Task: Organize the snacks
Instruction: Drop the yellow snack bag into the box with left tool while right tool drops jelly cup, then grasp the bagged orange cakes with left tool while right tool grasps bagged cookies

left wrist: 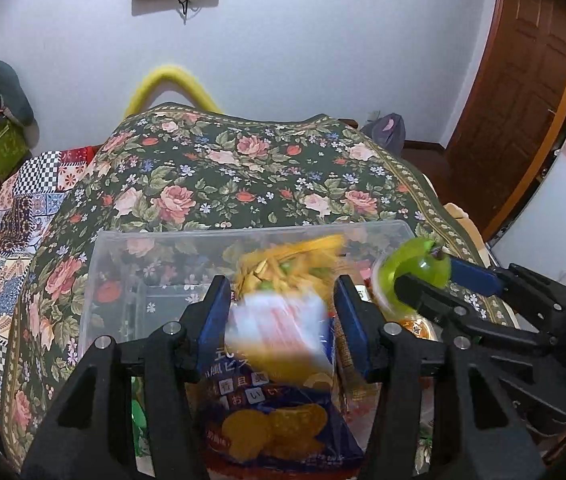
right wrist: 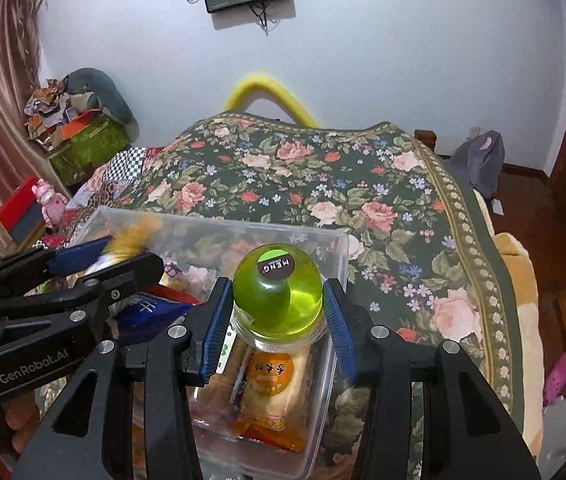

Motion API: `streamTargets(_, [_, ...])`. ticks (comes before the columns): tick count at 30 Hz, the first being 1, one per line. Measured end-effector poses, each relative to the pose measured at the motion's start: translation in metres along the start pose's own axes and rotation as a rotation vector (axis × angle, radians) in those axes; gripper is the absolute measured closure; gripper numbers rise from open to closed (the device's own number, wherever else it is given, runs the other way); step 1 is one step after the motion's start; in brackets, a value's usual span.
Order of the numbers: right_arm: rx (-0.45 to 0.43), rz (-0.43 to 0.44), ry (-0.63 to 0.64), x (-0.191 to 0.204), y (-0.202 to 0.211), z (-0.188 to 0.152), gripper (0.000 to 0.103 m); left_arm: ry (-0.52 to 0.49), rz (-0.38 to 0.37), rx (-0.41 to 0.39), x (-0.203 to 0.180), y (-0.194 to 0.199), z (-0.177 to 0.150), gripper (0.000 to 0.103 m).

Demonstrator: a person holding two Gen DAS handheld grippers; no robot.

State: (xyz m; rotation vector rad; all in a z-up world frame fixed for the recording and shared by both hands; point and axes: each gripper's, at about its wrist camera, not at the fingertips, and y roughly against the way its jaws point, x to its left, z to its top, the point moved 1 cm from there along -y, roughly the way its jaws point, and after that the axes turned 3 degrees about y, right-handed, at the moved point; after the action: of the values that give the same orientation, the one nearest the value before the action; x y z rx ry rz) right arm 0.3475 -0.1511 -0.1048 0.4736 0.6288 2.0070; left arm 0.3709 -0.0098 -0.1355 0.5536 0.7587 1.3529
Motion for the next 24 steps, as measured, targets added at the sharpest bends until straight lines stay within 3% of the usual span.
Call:
streamTargets(3, [-0.010,0.013,-0.012,-0.002,0.005,0.001,0.060,-0.005,0.005,-0.006,0.001,0.004,0.000,0.037])
streamTargets(11, [-0.068,-0.008,0.056,0.005,0.038,0.001,0.059,-0.019,-0.027,-0.046,0.003,0.039,-0.010,0.036])
streamTargets(16, [-0.099,-0.003,0.081,0.007,0.062,-0.010,0.054,-0.064,-0.019,-0.087,0.001,0.070,-0.025,0.031])
streamTargets(24, [-0.097,-0.032,0.097,0.001,0.084,-0.039,0.043,-0.072,-0.023,-0.066,0.010,0.094,-0.061,0.027])
